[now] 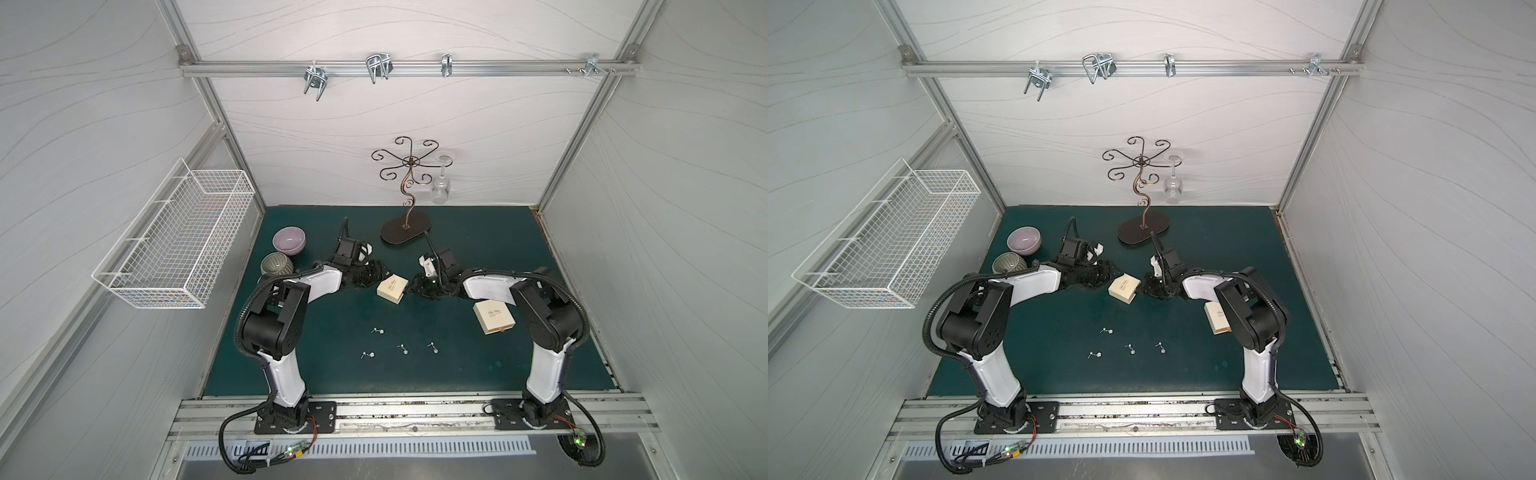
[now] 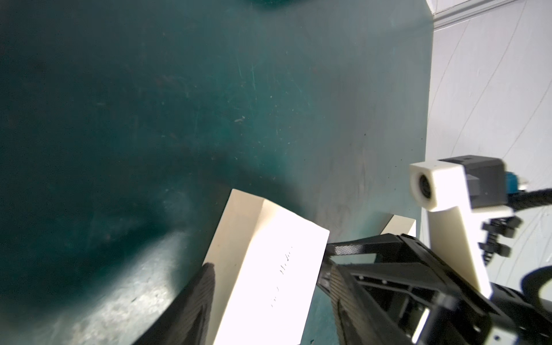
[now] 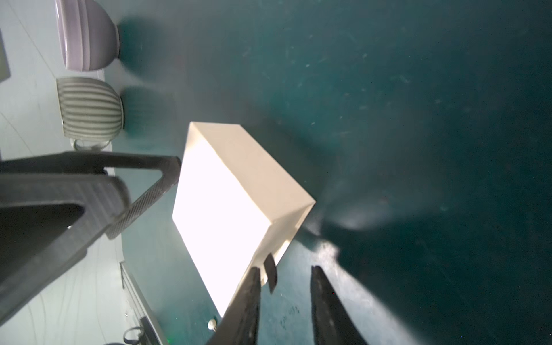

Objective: Place the earrings into the drawer-style jewelry box
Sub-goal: Open the drawer in the jewelry box.

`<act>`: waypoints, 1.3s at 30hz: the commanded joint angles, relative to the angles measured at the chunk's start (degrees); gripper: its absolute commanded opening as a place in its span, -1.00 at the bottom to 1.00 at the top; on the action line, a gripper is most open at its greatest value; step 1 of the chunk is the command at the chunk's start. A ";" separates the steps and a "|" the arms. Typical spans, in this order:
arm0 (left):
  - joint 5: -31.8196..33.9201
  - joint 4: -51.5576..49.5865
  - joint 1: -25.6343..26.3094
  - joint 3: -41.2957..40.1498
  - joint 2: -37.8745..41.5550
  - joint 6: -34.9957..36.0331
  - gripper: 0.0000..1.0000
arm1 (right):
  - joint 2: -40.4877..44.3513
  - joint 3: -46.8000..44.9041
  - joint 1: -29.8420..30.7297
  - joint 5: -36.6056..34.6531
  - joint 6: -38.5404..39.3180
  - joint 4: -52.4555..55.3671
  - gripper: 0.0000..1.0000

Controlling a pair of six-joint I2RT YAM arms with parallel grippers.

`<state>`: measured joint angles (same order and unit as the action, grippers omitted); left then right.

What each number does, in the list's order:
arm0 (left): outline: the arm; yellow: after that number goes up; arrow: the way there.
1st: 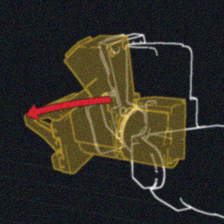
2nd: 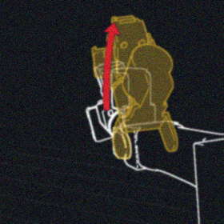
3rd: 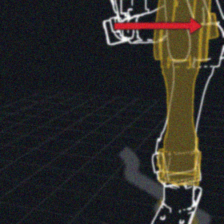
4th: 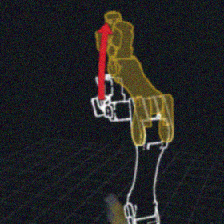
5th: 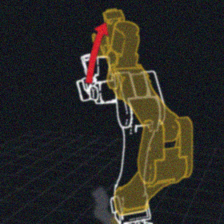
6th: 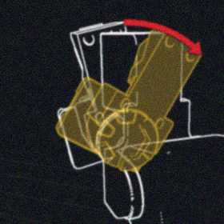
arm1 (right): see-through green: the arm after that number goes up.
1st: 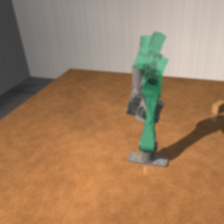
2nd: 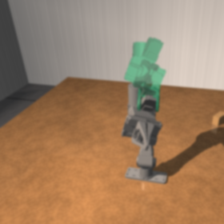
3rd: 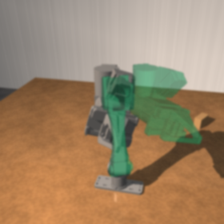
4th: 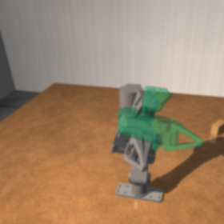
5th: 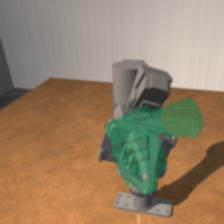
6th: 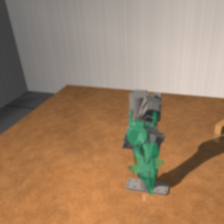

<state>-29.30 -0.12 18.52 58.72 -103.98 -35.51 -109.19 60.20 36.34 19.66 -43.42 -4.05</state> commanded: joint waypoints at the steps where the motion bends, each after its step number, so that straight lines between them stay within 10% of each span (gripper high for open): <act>1: -1.54 3.06 0.09 -0.38 -0.67 -1.68 0.29 | -1.17 -1.17 0.50 -0.94 -3.61 -3.71 -0.43; 39: -1.84 2.32 0.10 -2.57 0.67 -3.07 0.19 | -4.02 -3.80 -1.14 5.92 -8.09 -16.04 -0.79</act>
<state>-30.85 1.98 18.50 54.72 -103.98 -39.20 -112.40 55.77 35.66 24.08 -51.66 -18.65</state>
